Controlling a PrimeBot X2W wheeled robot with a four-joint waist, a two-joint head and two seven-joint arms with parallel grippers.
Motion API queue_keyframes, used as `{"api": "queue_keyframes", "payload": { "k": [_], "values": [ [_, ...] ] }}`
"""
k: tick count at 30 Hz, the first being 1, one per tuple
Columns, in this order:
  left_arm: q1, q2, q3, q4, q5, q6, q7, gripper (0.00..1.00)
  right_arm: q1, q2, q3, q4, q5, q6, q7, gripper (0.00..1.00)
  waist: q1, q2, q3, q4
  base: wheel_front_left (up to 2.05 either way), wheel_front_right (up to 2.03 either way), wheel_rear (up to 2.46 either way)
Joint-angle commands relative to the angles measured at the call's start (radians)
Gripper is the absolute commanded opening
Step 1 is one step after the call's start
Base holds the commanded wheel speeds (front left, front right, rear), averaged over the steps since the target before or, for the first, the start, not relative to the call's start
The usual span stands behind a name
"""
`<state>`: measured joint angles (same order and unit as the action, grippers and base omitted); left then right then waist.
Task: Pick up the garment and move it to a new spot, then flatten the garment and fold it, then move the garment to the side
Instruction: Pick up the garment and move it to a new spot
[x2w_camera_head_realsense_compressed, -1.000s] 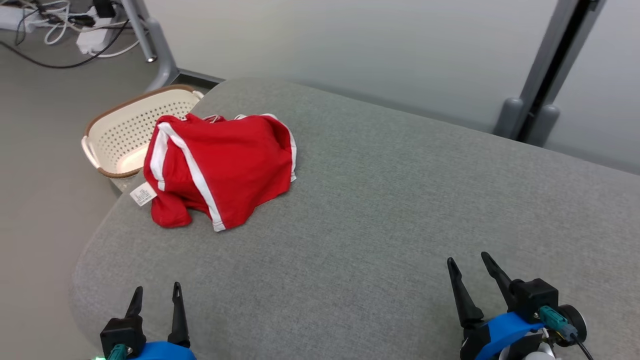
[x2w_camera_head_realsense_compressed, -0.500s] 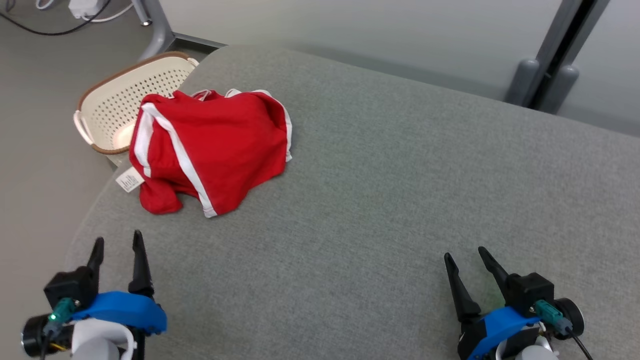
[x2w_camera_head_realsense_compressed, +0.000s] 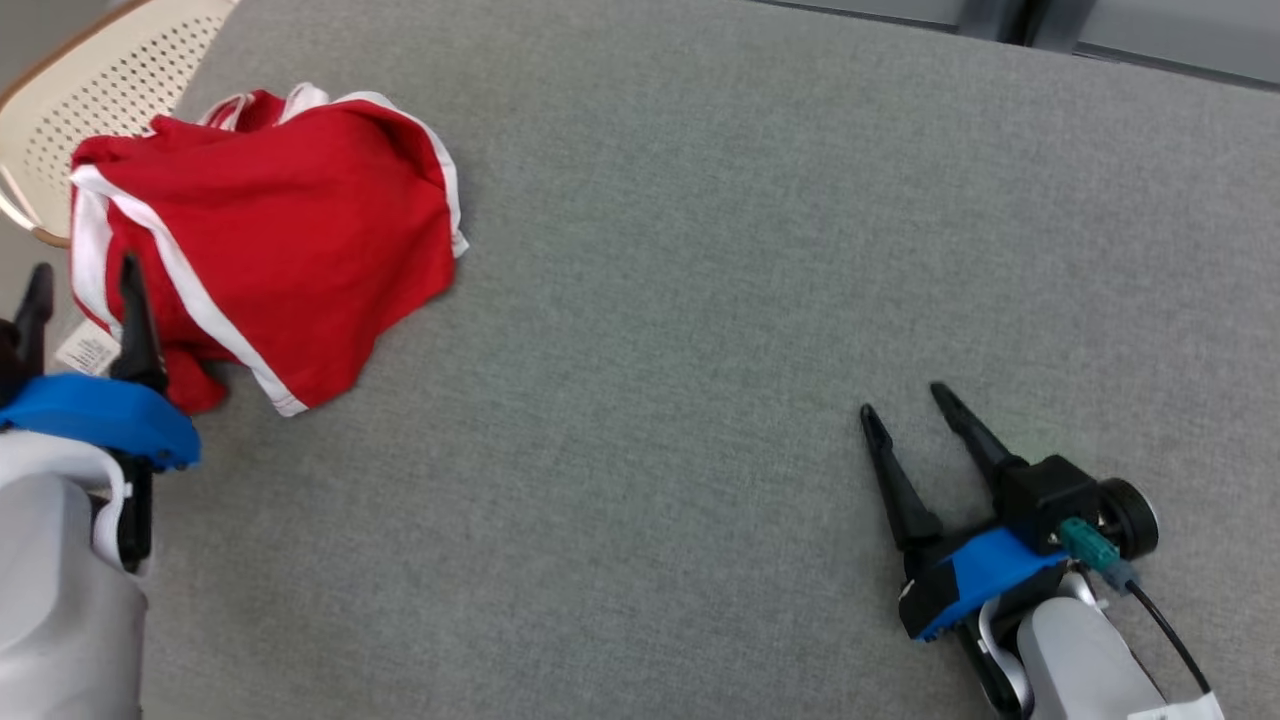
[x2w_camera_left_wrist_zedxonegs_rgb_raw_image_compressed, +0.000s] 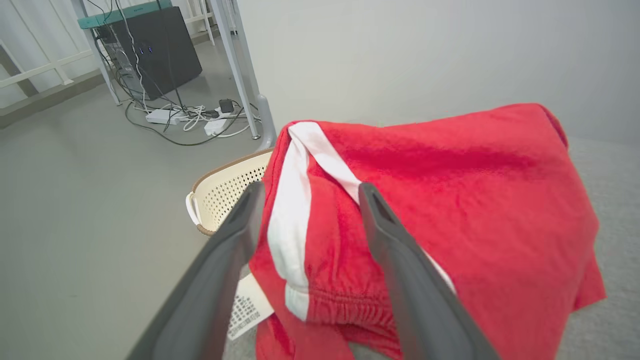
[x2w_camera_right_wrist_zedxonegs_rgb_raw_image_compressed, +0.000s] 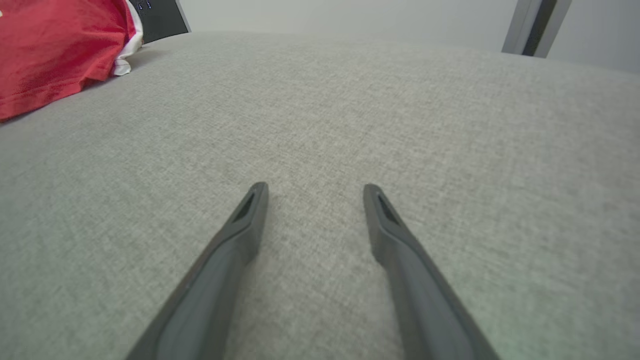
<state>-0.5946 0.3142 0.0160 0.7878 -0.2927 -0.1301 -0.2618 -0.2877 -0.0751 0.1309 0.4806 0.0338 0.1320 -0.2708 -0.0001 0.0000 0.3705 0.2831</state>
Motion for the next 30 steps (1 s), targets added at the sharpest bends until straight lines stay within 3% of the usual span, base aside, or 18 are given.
{"api": "queue_keyframes", "payload": {
  "k": [1, 8, 9, 10, 11, 12, 19, 25, 30],
  "values": [
    [-0.031, 0.013, -0.001, 0.016, -0.009, 0.0, -0.005, 1.0, 0.009, -0.04, -0.019, 0.05, -0.003, -0.002, 0.013, 1.0, 0.0001, 0.0, 0.019, -0.001, 0.0, 0.0, 0.0],
    [-0.103, 0.037, 0.05, 0.136, -0.016, 0.002, -0.005, 1.0, -0.021, -0.05, -0.037, 0.062, -0.012, -0.005, 0.018, 1.0, 0.0001, 0.0, 0.092, -0.052, 0.0, 0.0, 0.0],
    [-0.106, 0.033, 0.055, 0.134, -0.013, 0.002, -0.005, 0.92, -0.022, -0.05, -0.039, 0.063, -0.013, -0.006, 0.019, 1.0, 0.0001, 0.0, 0.094, -0.054, 0.0, 0.0, 0.0],
    [-0.107, 0.029, 0.058, 0.123, -0.008, 0.002, -0.005, 0.18, -0.021, -0.049, -0.04, 0.062, -0.015, -0.006, 0.019, 1.0, 0.0001, 0.0, 0.094, -0.056, 0.0, 0.0, 0.0],
    [-0.107, 0.029, 0.058, 0.123, -0.008, 0.002, -0.005, 0.18, -0.021, -0.049, -0.04, 0.062, -0.015, -0.006, 0.019, 1.0, 0.0001, 0.0, 0.094, -0.056, 0.0, 0.0, 0.0],
    [-0.093, 0.021, 0.061, 0.109, 0.003, 0.002, -0.005, 0.0, -0.018, -0.043, -0.044, 0.065, -0.014, -0.006, 0.019, 1.0, 0.0001, 0.0, 0.086, -0.06, 0.0, 0.0, 0.0],
    [-0.065, 0.013, 0.042, 0.045, 0.036, 0.0, -0.005, 0.0, 0.003, -0.013, -0.029, 0.053, 0.006, -0.006, 0.014, 1.0, 0.0001, 0.0, 0.021, -0.069, 0.0, 0.0, 0.0],
    [-0.06, -0.013, -0.08, -0.227, 0.051, -0.001, -0.005, 0.0, 0.018, 0.014, -0.019, 0.038, 0.037, -0.002, 0.007, 1.0, 0.0001, 0.0, -0.073, -0.084, 0.0, 0.0, 0.0],
    [-0.061, -0.031, -0.202, -0.412, 0.036, 0.001, -0.005, 0.0, 0.052, 0.023, -0.009, 0.037, 0.066, -0.001, 0.007, 1.0, 0.0001, 0.0, -0.157, -0.14, 0.0, 0.0, 0.0]
  ]
}}
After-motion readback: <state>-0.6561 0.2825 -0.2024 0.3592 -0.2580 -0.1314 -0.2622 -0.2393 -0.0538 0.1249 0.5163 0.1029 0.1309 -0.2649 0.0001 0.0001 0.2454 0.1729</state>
